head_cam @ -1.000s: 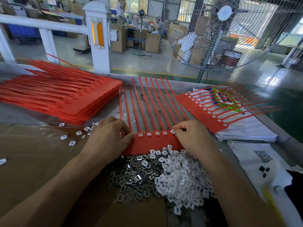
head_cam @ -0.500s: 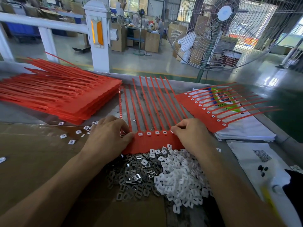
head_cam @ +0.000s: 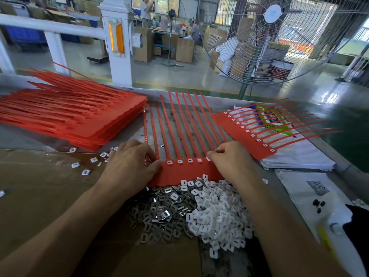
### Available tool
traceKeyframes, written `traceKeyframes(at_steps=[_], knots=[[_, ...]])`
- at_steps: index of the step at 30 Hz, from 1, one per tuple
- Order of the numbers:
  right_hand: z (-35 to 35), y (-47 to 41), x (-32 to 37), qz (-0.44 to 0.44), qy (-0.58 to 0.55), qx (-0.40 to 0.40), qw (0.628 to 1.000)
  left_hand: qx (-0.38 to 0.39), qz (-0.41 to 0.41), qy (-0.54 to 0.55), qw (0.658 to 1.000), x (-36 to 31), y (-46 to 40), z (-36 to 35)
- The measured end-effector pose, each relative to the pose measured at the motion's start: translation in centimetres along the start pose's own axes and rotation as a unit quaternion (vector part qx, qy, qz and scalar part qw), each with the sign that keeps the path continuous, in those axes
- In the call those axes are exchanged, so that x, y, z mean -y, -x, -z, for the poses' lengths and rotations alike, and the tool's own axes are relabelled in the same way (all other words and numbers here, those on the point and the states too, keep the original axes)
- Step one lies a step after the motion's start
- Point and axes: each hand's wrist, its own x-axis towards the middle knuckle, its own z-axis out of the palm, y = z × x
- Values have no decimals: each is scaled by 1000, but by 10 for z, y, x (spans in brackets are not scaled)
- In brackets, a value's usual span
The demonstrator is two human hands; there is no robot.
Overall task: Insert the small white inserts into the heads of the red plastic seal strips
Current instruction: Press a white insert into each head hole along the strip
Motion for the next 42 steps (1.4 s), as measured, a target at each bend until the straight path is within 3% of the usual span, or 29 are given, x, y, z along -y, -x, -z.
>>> traceKeyframes(at_steps=[11, 23, 30, 33, 38, 42], knots=[[-2, 2, -3, 22, 2, -14, 1000, -8, -2, 5, 1000, -1, 0, 0], [11, 18, 7, 106, 161, 45, 980, -7, -1, 4, 1000, 1, 0, -1], [6, 18, 21, 167, 342, 46, 923, -4, -6, -1, 1000, 3, -1, -1], [9, 13, 14, 171, 281, 62, 942, -7, -7, -1, 1000, 3, -1, -1], [20, 9, -7, 107, 54, 68, 990, -6, -6, -2, 1000, 4, -2, -2], [22, 8, -6, 111, 20, 28, 993, -4, -9, -4, 1000, 5, -3, -3]])
